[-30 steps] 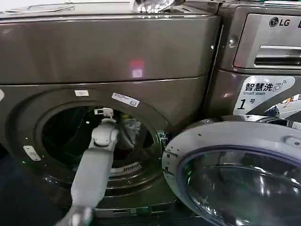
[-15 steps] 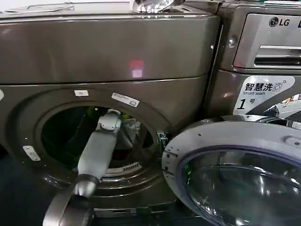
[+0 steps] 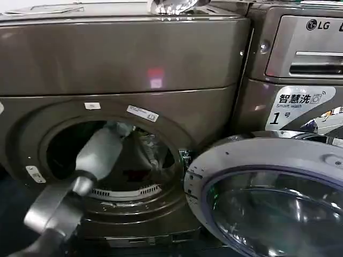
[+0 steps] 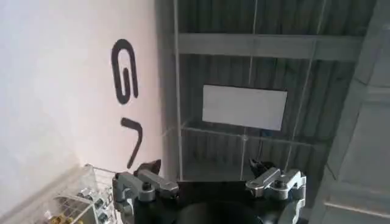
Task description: Grasp the clothes from the dryer.
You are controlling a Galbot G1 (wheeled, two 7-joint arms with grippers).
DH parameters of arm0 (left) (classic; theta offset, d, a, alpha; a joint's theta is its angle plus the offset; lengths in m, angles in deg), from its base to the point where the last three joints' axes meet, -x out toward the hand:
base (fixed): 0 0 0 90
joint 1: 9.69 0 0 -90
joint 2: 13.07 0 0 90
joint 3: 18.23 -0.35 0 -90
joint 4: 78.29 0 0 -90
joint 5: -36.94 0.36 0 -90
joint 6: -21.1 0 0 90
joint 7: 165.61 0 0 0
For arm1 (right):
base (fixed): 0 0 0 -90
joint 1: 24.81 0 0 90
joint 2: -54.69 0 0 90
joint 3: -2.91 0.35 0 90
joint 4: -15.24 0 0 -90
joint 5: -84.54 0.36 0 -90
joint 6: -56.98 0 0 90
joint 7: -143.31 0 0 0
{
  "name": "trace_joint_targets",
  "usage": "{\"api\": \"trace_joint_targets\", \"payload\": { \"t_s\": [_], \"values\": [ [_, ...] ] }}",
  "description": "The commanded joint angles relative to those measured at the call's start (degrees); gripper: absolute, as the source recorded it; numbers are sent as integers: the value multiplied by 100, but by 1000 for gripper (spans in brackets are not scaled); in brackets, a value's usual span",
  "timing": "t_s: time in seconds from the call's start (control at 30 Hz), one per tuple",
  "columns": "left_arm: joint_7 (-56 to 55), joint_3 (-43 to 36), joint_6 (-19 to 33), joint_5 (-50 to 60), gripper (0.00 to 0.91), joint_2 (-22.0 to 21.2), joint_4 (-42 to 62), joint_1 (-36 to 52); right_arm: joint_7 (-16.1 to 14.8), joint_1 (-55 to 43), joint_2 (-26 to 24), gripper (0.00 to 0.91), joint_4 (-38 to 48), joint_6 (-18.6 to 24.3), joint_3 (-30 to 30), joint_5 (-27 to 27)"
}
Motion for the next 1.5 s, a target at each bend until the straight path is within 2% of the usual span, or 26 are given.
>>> {"api": "trace_joint_targets", "payload": {
  "t_s": [0.03,0.1,0.2,0.37,0.67,0.9,1.5],
  "values": [
    [2252,-1720,334,730,907,95,541,700,-3,-3,7,907,4,7,-13,-3],
    [2529,-1937,432,682,907,66,565,739,-4,-7,23,907,-4,5,-9,0],
    [2905,-2084,313,138,907,32,570,754,-6,-24,41,907,-31,-5,-15,12],
    [2921,-2113,-5,160,907,5,592,680,-33,-13,56,907,-20,2,0,29],
    [2790,-2044,-283,56,907,7,602,462,-50,-76,87,907,-61,4,-32,21],
    [2617,-1849,-280,-318,907,81,607,123,-63,-88,61,907,-53,-5,-36,9],
    [2408,-1402,-62,-226,907,160,542,-374,-88,-124,79,907,-81,6,-148,-10]
  ]
}}
